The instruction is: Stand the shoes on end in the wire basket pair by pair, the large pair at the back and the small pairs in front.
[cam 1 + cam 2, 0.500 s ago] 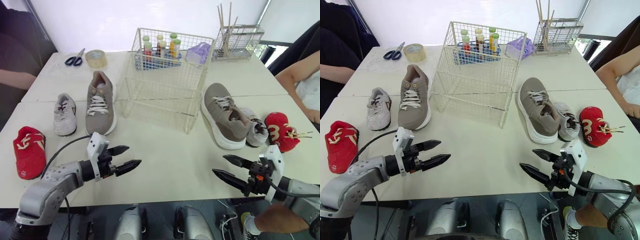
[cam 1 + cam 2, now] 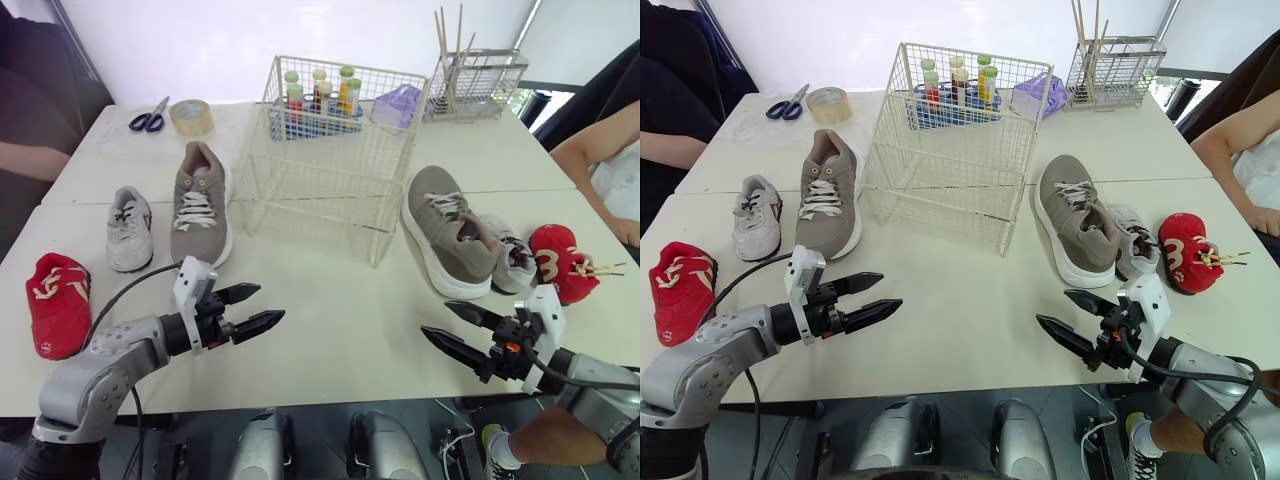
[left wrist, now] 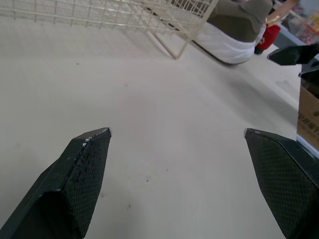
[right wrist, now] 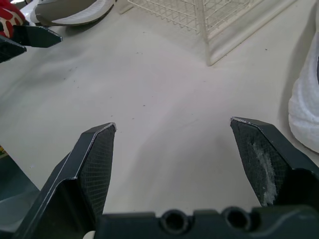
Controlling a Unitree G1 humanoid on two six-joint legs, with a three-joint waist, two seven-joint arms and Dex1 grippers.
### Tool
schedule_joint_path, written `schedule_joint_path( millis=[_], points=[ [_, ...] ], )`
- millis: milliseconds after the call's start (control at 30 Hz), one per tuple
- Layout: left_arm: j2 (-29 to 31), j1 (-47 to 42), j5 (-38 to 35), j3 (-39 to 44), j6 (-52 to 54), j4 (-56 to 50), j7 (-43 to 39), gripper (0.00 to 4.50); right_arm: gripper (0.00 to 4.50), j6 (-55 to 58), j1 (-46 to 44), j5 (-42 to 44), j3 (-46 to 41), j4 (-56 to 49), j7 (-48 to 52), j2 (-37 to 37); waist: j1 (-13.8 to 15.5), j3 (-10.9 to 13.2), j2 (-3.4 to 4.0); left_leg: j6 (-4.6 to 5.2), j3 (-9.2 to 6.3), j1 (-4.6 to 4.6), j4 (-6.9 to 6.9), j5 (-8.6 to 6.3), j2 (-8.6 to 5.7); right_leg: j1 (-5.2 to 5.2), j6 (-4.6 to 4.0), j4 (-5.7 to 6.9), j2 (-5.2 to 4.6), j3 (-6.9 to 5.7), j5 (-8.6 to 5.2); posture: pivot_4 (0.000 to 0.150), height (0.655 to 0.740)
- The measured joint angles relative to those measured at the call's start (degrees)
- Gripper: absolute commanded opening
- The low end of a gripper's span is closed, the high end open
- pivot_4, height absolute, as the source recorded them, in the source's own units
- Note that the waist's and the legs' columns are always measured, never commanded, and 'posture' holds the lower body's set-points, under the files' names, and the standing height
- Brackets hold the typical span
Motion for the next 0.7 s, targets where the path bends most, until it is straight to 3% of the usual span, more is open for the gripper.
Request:
schedule_joint_path(
  millis=[367, 567, 700],
  points=[
    [1.23, -0.18, 2.12, -0.4, -0.99, 0.0, -1.19, 4.44, 3.96, -4.71, -5.65, -5.1, 2.81, -0.12, -0.58, -0.05, -0.04, 0.0, 0.0, 0.0, 0.0, 0.0, 0.0, 0.0, 0.0, -0.01, -0.01, 0.0, 0.0, 0.0, 0.0, 0.15, 0.74],
    [1.45, -4.44, 3.15, -0.52, -1.54, 2.03, -1.99, 4.44, 3.96, -6.4, -23.75, -8.72, 8.19, 2.52, 3.99, -7.09, -0.1, 0.04, 0.04, 0.0, 0.01, 0.0, 0.01, 0.01, 0.01, -0.03, 0.0, 0.02, 0.03, -0.01, 0.0, 0.15, 0.74],
    [3.28, -8.08, 3.99, -1.16, -2.46, 4.83, -5.01, 4.44, 3.96, -8.34, -40.27, -13.27, 17.0, 12.83, 12.35, -10.79, -0.16, 0.1, 0.04, 0.01, 0.04, -0.03, 0.01, 0.01, 0.0, -0.06, 0.01, 0.03, 0.04, -0.02, 0.01, 0.15, 0.74]
  ],
)
